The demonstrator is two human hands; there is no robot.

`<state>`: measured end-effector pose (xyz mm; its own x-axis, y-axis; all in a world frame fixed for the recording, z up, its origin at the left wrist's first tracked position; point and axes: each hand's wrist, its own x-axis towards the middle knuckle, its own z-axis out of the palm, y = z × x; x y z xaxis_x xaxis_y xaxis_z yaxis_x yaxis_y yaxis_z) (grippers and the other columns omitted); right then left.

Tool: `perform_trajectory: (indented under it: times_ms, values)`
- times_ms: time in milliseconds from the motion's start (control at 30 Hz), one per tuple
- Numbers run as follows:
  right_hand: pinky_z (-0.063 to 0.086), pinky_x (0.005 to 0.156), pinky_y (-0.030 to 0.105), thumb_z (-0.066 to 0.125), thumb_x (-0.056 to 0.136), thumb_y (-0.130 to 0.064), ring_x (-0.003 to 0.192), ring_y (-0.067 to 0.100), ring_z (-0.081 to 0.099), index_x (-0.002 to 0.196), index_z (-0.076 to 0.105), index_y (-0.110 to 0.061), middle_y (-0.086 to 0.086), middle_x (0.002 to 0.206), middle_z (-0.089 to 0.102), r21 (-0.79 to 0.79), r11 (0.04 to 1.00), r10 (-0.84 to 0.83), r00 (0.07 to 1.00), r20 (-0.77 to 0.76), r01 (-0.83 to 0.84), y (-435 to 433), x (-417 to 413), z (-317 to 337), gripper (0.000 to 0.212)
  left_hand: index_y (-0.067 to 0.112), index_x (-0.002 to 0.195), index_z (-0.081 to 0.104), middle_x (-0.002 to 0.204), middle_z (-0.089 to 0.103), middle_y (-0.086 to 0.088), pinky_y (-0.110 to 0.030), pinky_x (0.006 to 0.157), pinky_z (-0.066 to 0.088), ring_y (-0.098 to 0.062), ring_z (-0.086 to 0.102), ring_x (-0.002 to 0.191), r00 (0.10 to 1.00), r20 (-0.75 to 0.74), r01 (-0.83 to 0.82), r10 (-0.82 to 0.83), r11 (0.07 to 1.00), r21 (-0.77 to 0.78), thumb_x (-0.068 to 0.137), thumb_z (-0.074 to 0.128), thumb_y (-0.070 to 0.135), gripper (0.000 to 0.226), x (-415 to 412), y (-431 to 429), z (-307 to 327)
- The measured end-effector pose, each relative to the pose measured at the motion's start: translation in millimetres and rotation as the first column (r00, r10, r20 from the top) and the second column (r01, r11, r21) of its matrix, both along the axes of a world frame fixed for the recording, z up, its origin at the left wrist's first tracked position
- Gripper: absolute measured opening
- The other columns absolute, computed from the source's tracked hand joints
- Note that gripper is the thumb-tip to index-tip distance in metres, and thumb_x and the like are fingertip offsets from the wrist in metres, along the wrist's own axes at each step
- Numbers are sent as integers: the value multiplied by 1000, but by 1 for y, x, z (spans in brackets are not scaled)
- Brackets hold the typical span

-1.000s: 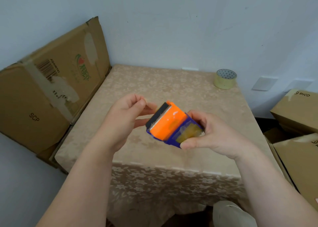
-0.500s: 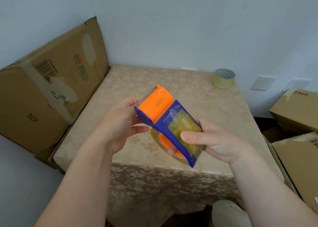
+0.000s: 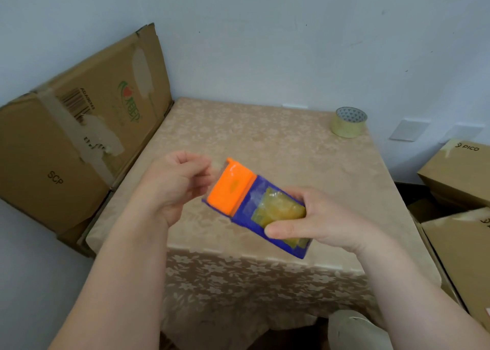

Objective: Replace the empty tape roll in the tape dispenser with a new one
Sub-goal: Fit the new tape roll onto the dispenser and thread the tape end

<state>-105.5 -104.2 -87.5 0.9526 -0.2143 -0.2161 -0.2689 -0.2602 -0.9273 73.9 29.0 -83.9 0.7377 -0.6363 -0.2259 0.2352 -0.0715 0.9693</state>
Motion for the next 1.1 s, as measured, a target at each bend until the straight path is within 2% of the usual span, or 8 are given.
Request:
perform_trajectory:
  times_ms: [167, 300, 367, 467, 567, 800, 933, 1100]
  values:
    - [50, 59, 27, 77, 56, -51, 66, 7, 65, 87, 63, -29, -8, 74, 69, -362, 922, -142, 990, 3, 133, 4, 3, -7, 40, 15, 73, 52, 45, 66, 7, -11, 43, 47, -1, 62, 42, 994, 65, -87, 88, 996, -24, 92, 52, 10, 20, -2, 4, 1]
    - [42, 60, 34, 72, 60, -59, 61, 13, 46, 67, 40, -31, -10, 58, 43, -689, 684, -163, 971, 175, 239, 1, 8, -18, 43, 18, 74, 52, 51, 67, 9, -14, 52, 49, -1, 63, 49, 977, 174, -97, 123, 984, -148, 92, 52, 13, 18, -6, 0, 7]
    - [43, 79, 33, 74, 62, -54, 63, 14, 39, 68, 30, -33, -15, 55, 30, -760, 557, -136, 940, 314, 335, -3, 7, -20, 49, 18, 76, 53, 57, 69, 6, -18, 60, 51, -5, 66, 56, 973, 222, -10, 63, 973, -230, 89, 57, 13, 15, -8, 3, 13]
    - [31, 104, 31, 77, 63, -43, 58, 19, 39, 80, 44, -23, -11, 57, 32, -784, 404, -124, 877, 464, 471, -12, 6, -22, 42, 17, 78, 55, 65, 73, 3, -23, 69, 53, -9, 69, 69, 955, 288, 164, -76, 941, -295, 72, 70, 11, 17, -9, 10, 20]
    - [24, 108, 29, 77, 69, -34, 61, 15, 33, 74, 40, -20, -11, 62, 30, -768, 317, -130, 827, 547, 557, -10, 5, -22, 40, 20, 77, 58, 70, 75, 3, -27, 79, 53, -9, 70, 77, 921, 369, 254, -125, 911, -326, 65, 72, 16, 19, -8, 17, 23]
    - [19, 113, 33, 79, 69, -19, 71, 27, 58, 75, 48, -10, 4, 64, 56, -746, 179, -97, 766, 636, 642, -2, 4, -19, 33, 23, 64, 65, 72, 75, 3, -32, 87, 50, -12, 68, 84, 913, 396, 262, -95, 882, -392, 62, 64, 9, 14, -5, 24, 23]
    - [21, 113, 35, 76, 73, -20, 74, 29, 61, 79, 43, -14, 5, 66, 60, -750, 156, -70, 765, 641, 643, 3, 5, -18, 34, 25, 58, 64, 63, 73, 4, -28, 84, 49, -14, 68, 91, 917, 397, 137, 43, 899, -415, 65, 54, -6, 33, -2, 21, 21]
    - [22, 113, 31, 77, 72, -27, 70, 18, 51, 80, 47, -14, -3, 62, 48, -738, 244, -47, 768, 639, 629, 6, 10, -17, 34, 24, 54, 62, 56, 68, 4, -27, 78, 51, -13, 67, 75, 946, 270, -36, 181, 883, -468, 57, 60, 6, 18, -3, 16, 18]
